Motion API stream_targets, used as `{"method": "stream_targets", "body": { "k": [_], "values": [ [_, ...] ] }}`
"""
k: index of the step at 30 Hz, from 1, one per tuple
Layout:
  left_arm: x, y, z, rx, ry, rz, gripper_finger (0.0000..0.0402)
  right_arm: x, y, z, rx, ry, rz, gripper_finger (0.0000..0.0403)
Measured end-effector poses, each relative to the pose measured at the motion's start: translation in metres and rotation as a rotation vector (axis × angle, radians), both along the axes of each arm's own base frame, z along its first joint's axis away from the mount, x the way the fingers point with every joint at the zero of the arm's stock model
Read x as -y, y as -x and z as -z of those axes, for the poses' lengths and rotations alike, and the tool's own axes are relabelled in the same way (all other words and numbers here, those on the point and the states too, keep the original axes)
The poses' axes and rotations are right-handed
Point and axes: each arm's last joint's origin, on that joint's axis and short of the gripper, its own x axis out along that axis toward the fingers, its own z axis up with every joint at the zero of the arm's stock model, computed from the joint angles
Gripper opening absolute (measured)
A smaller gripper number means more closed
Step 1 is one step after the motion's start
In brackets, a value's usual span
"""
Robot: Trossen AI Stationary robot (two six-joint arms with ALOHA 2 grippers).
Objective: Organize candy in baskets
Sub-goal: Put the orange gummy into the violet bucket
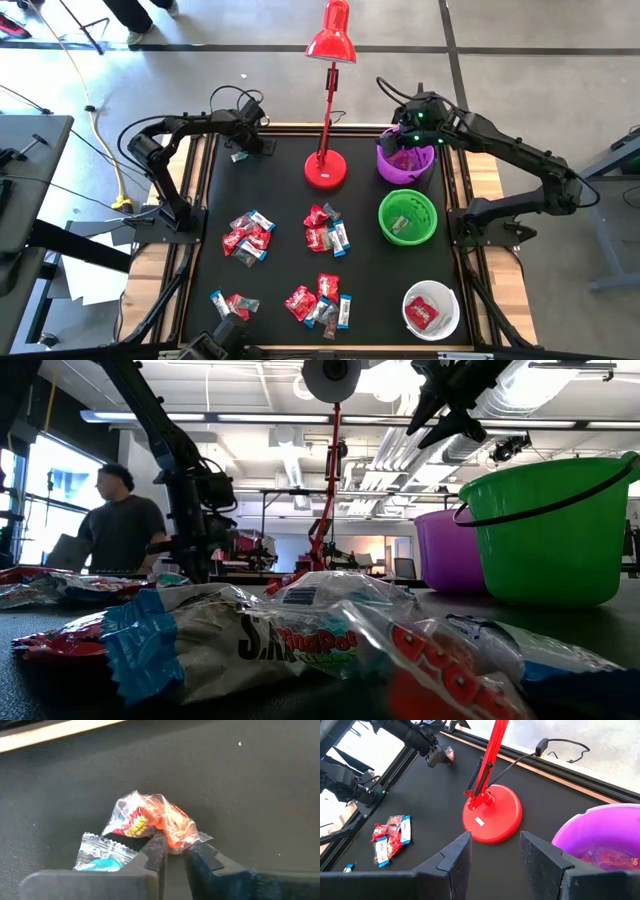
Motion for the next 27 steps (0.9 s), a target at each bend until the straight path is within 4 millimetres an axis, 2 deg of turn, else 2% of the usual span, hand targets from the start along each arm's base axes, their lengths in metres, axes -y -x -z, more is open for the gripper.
{"method": "stream_targets", "body": {
  "k": [5, 14, 20, 27],
  "values": [
    [0.002, -0.002, 0.0, 0.001, 0.007, 0.009, 0.0005, 0.0, 0.0, 0.0, 0.0, 0.0, 0.0, 0.0161],
    [0.019, -0.011, -0.011, 0.046, 0.044, 0.066, 0.0003, 0.0, 0.0, 0.0, 0.0, 0.001, 0.0, 0.0161],
    [0.042, -0.027, -0.043, 0.189, 0.022, 0.153, 0.0001, 0.0, 0.0, 0.0, 0.004, -0.003, 0.003, 0.0161],
    [0.089, -0.051, -0.099, 0.403, -0.116, 0.249, 0.0001, -0.007, -0.012, -0.007, 0.093, 0.023, -0.028, 0.0161]
  ]
}}
